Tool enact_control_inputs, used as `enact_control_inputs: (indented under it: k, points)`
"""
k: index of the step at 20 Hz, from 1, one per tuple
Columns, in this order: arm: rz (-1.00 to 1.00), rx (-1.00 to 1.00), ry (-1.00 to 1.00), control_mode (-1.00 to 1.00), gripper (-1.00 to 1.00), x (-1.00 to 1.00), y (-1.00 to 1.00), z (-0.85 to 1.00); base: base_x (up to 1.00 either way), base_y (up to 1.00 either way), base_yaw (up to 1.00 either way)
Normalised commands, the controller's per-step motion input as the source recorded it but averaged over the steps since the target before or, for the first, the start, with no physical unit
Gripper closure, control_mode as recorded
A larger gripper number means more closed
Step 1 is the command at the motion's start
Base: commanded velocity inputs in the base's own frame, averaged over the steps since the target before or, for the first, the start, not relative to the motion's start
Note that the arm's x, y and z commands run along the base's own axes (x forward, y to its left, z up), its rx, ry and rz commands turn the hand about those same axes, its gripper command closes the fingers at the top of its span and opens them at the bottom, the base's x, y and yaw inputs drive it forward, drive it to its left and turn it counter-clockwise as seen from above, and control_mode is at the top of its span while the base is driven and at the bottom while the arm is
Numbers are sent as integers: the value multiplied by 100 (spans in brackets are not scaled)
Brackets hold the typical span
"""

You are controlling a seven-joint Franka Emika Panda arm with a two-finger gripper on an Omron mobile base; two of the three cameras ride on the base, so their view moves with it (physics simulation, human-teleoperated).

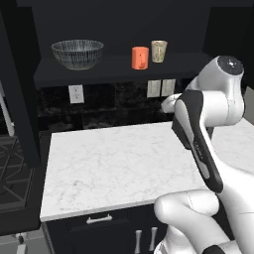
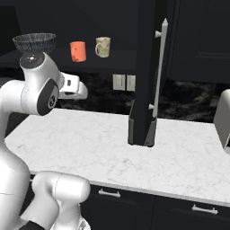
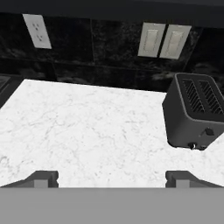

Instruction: Gather all objects into one cabinet and sort the glasses and bowls to opposite sides.

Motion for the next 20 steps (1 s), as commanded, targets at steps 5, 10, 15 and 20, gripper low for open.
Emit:
enact_control_inputs:
  k: [5,10,15,20]
  points:
    - [0,0,-11,-100,-100,-29,1,0,0,0,0]
    - [0,0,-1,-100,-100,-34,0,11,0,0,0]
    - [0,3,11,-100,-100,-37,0,51,0,0,0]
    - [0,1,6,-100,-100,-47,0,46,0,0,0]
